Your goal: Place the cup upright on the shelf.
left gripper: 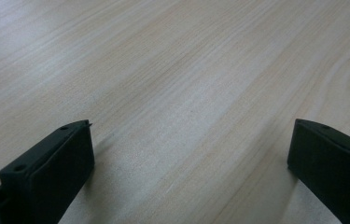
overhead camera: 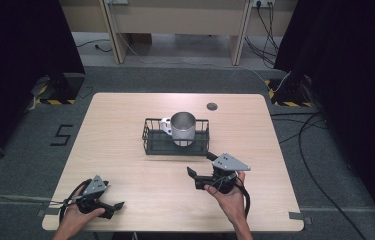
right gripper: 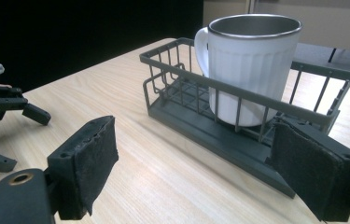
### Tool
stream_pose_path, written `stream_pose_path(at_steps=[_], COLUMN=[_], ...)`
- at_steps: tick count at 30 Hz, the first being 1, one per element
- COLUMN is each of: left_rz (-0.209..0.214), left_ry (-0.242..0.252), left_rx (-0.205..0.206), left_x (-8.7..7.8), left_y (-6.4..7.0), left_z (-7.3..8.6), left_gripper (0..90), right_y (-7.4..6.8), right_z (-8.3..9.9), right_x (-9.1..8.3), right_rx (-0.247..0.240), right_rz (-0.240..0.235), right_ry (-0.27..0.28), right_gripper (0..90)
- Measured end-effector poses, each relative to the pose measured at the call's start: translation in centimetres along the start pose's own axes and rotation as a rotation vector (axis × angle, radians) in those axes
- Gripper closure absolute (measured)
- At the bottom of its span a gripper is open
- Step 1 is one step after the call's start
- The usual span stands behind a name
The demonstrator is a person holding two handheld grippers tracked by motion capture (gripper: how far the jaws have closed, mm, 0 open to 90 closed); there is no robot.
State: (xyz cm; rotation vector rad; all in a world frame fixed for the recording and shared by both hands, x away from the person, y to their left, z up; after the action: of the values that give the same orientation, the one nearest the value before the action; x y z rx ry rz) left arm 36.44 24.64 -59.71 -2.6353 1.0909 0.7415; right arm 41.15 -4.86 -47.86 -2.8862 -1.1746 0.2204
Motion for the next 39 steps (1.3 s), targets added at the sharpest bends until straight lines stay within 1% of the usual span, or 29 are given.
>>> stream_pose_path(at_steps=[2,6,18,20,21,27,32,34,39], left_rz=[0.000,0.000,0.000,-0.001,0.000,0.000,0.000,0.000,0.000], left_ry=[0.000,0.000,0.000,0.000,0.000,0.000,0.000,0.000,0.000], left_rx=[0.000,0.000,0.000,0.000,0.000,0.000,0.000,0.000,0.000], left_x=[0.0,0.0,0.0,0.0,0.0,0.0,0.0,0.0,0.0], left_y=[0.0,0.0,0.0,0.0,0.0,0.0,0.0,0.0,0.0], left_z=[0.0,0.0,0.0,0.0,0.0,0.0,0.0,0.0,0.0], left_gripper=[0.0,0.0,0.0,0.0,0.0,0.0,0.0,0.0,0.0], right_y=[-0.1,-0.3,-0.6,-0.9,-1.0,-1.2,-1.2,-1.1,-1.0], right_z=[0.1,0.3,1.6,1.9,2.0,2.6,3.5,4.2,5.1], right_x=[-0.2,-0.5,-1.1,-1.5,-1.6,-2.5,-3.1,-3.5,-4.0], right_rx=[0.007,0.004,0.012,0.017,0.009,0.004,-0.003,0.011,0.019], right_rz=[-0.001,-0.004,-0.004,-0.010,-0.015,-0.011,-0.007,-0.002,0.002], right_ry=[0.003,0.005,-0.015,-0.017,-0.020,-0.028,-0.044,-0.054,-0.067], right_gripper=[15.2,15.2,15.0,15.0,15.0,15.1,15.1,15.1,15.1])
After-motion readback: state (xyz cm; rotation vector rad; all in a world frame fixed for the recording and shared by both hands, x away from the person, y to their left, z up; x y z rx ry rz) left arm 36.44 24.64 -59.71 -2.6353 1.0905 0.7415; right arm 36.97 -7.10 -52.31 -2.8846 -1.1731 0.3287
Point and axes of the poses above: each handheld gripper's, and its own axes: x roughly forward along the jaws, z roughly out of its underside, y roughly to its right, the point moved 10 cm from there along x, roughly forward along the jaws, and after that the axes turned 12 degrees about y, right-handed, at the moved point
